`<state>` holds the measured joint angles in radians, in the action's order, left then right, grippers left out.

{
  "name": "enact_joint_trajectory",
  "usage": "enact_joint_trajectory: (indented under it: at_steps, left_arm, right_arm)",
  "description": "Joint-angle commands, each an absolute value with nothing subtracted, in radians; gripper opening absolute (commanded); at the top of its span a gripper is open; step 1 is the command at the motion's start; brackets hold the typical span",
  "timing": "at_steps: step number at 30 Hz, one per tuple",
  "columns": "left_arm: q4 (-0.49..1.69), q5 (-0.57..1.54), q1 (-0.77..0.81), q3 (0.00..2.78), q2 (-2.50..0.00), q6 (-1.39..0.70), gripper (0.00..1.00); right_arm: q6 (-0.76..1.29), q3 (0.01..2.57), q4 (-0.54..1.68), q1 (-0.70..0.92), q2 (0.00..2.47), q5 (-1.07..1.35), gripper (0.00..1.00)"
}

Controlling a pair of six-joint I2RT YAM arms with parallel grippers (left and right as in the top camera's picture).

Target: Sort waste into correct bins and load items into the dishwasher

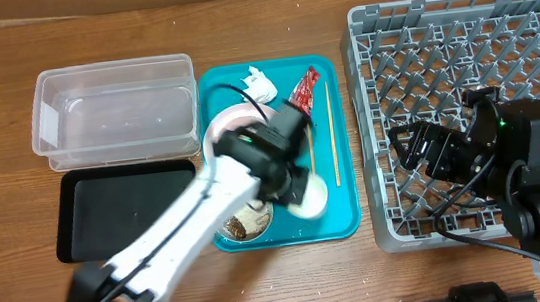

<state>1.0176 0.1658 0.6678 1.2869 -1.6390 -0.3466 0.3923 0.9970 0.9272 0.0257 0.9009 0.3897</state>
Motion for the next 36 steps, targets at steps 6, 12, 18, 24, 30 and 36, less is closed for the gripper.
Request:
enact_joint_trajectory:
  at_steps: [6, 12, 18, 24, 30, 36]
  left_arm:
    - [0.889, 1.199, 0.22, 1.377, -1.534, -0.197, 0.04]
    - [0.889, 1.515, 0.157, 1.377, -1.539, -0.171, 0.04]
    - [0.889, 1.581, 0.183, 1.377, -1.539, -0.171, 0.04]
    - [0.885, 1.559, 0.225, 1.377, -1.539, -0.171, 0.04]
    - [0.885, 1.54, 0.258, 1.377, -1.539, -0.171, 0.04]
    - [0.885, 1.538, 0.249, 1.377, -1.539, -0.172, 0.62]
  right_arm:
    - [0.335, 1.03, 0.804, 0.019, 0.899, 0.78, 0.93]
    - [0.409, 1.03, 0.528, 0.075, 0.936, 1.102, 0.86]
    - [0.451, 1.03, 0.431, 0.192, 1.011, 1.103, 0.85]
    - [0.451, 1.03, 0.269, 0.326, 1.05, 1.101, 0.85]
    - [0.496, 1.03, 0.225, 0.324, 1.05, 1.071, 0.74]
    - [0.498, 1.03, 0.225, 0.322, 1.034, 1.074, 0.61]
